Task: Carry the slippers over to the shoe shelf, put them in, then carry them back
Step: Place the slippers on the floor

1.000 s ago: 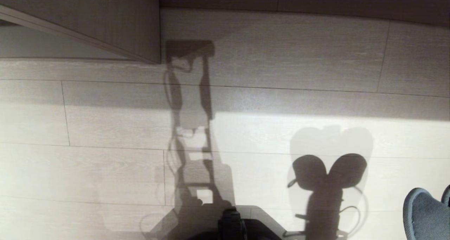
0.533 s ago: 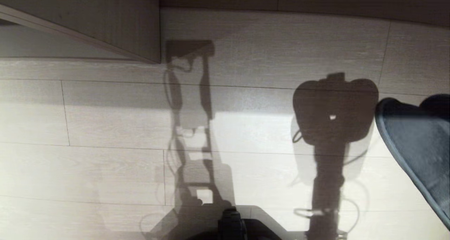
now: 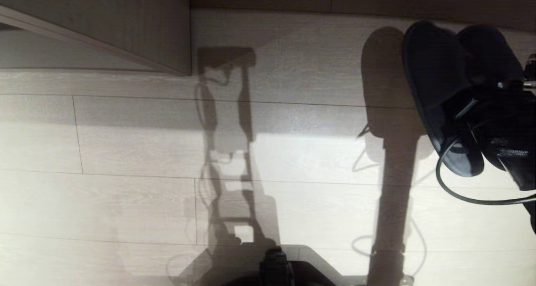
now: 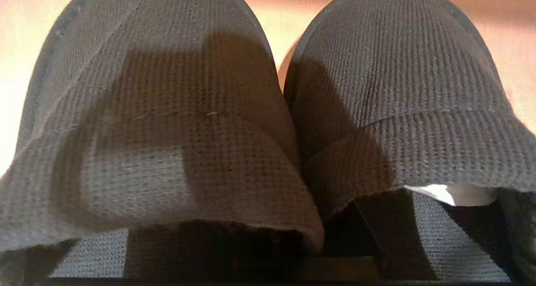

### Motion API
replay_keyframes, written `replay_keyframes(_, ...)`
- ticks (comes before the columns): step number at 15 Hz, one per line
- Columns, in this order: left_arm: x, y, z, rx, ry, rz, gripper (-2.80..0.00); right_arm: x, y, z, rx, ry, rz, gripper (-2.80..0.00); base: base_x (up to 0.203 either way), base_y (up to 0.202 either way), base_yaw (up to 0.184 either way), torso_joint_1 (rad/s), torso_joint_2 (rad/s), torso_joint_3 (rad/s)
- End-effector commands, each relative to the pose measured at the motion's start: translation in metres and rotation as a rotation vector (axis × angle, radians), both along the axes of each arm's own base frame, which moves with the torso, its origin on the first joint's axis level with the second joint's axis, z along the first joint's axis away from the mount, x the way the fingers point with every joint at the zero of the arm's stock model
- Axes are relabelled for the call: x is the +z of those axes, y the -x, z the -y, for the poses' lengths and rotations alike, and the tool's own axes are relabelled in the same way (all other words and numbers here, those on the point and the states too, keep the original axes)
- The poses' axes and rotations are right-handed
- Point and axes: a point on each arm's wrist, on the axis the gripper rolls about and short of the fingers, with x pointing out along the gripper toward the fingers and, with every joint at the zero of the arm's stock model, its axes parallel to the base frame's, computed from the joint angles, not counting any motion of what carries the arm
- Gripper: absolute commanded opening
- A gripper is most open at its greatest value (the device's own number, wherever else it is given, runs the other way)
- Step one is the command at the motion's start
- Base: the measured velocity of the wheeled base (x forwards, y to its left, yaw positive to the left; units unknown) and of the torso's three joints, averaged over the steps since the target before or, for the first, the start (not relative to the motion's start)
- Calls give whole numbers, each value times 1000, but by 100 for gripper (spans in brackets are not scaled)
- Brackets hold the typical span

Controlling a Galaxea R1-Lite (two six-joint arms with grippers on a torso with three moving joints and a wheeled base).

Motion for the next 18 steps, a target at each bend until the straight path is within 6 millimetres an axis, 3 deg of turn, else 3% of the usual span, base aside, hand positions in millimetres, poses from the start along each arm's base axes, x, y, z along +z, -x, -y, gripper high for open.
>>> replay_keyframes(1,0,0,0,1,1,1,-280,-11,-30,-3,5,-2,-8,-280,0,0,0,0,0,0)
replay_keyframes(4,0,0,0,0,1,1,-280,-22,-58,-4,10,-5,-26,-280,0,0,0,0,0,0)
replay_keyframes(9,0,0,0,2,1,-1,-280,-53,-75,-4,9,-2,-118,-280,0,0,0,0,0,0)
replay_keyframes(10,0,0,0,0,1,0,-280,-53,-75,-3,8,-2,-120,0,0,0,0,0,0,0)
replay_keyframes(14,0,0,0,1,1,1,-280,-72,-85,-2,2,1,-177,0,0,0,0,0,0,0)
replay_keyframes(18,0,0,0,0,1,1,-280,-73,-82,-2,1,6,-186,0,0,0,0,0,0,0)
